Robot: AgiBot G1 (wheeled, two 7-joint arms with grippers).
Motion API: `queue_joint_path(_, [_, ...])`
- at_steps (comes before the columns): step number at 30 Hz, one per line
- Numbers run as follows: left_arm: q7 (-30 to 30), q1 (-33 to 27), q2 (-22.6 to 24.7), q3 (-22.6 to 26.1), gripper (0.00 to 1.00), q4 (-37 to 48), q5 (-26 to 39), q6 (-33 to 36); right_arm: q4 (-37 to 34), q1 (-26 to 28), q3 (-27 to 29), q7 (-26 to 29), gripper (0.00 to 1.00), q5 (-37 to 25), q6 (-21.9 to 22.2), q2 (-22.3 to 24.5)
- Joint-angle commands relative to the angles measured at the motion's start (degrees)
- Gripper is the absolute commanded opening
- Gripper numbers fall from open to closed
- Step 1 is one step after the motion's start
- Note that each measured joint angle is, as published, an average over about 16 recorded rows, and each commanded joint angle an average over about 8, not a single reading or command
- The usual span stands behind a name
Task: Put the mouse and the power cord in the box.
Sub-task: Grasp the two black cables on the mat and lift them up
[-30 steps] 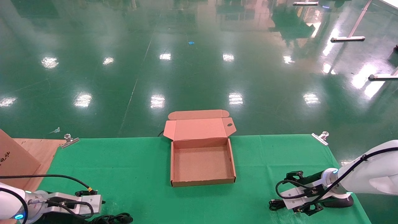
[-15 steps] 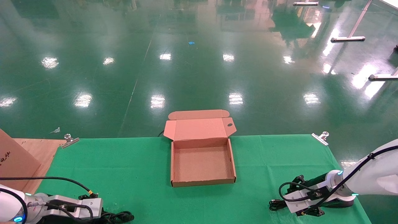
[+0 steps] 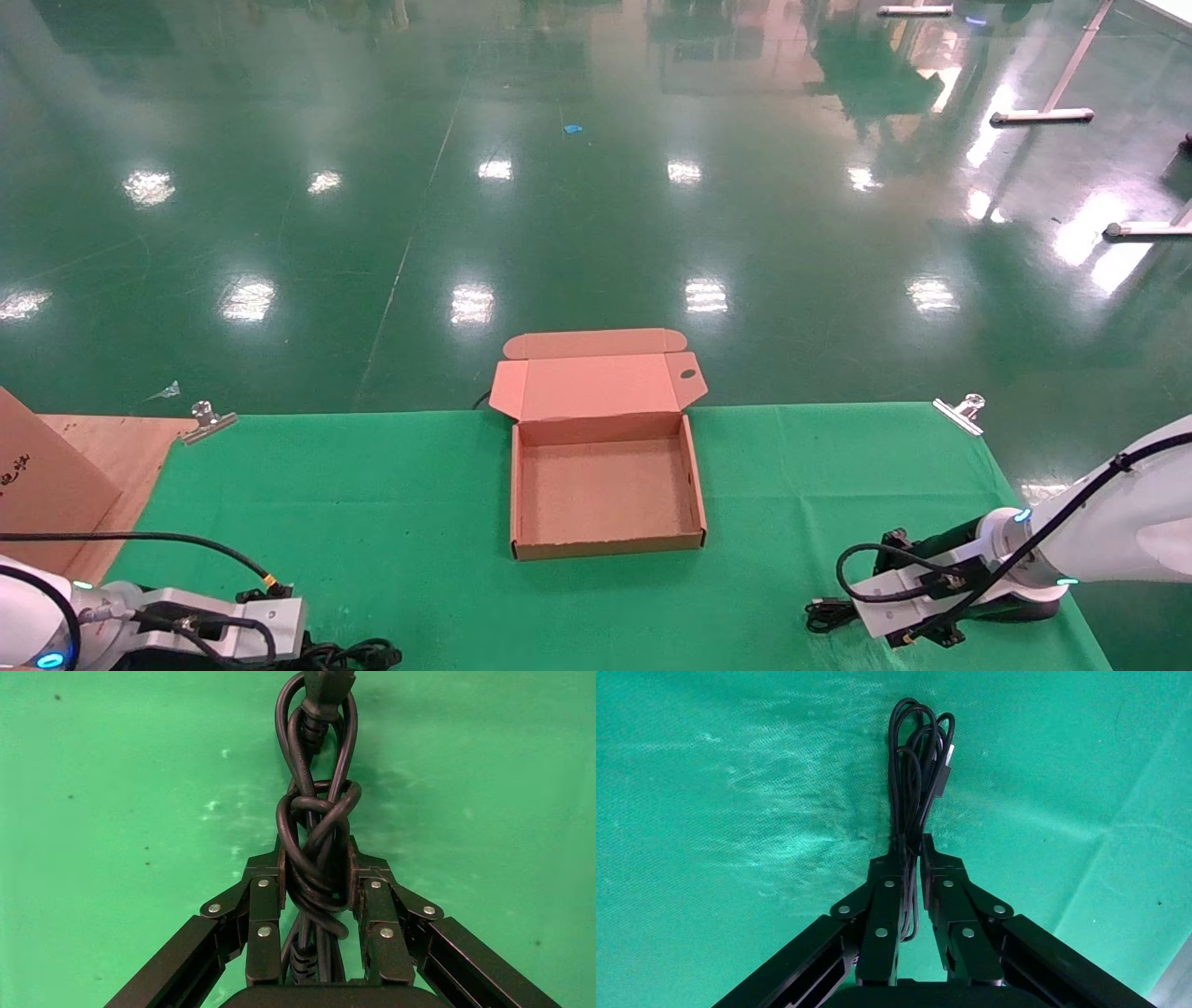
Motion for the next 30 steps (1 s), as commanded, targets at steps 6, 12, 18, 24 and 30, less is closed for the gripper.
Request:
queue_joint_path(6, [0.2,-0.3,-0.5,0.1,0.00,0.0,0.1,1.0,-0.1,0.3,0.2,-0.2,0.00,0.2,-1.0,0.4])
queue_joint_path(12, [0.3,-0.4,-0.7,0.1,0.00,0.0,0.2,1.6,-0.1,0.4,0.4,-0.2,0.02,0.6,-1.4,0.8])
queue_joint_path(18, [0.3,-0.6,-0.7,0.1,0.00,0.0,0.2,1.9,-0.1,0.3,0.9,0.0,0.65,1.3,-0.7,1.3])
queue_joint_path(24, [0.2,-0.8,-0.6,0.2,0.00,-0.1,0.2,2.1,0.1,0.0,1.1,-0.2,1.00,1.6,0.4,1.5])
queue_joint_path(30, [0.2,-0.9,-0.5,0.2,0.00,-0.1,0.3,2.1,0.1,-0.5,1.2,-0.2,1.00,1.7,1.5,1.4])
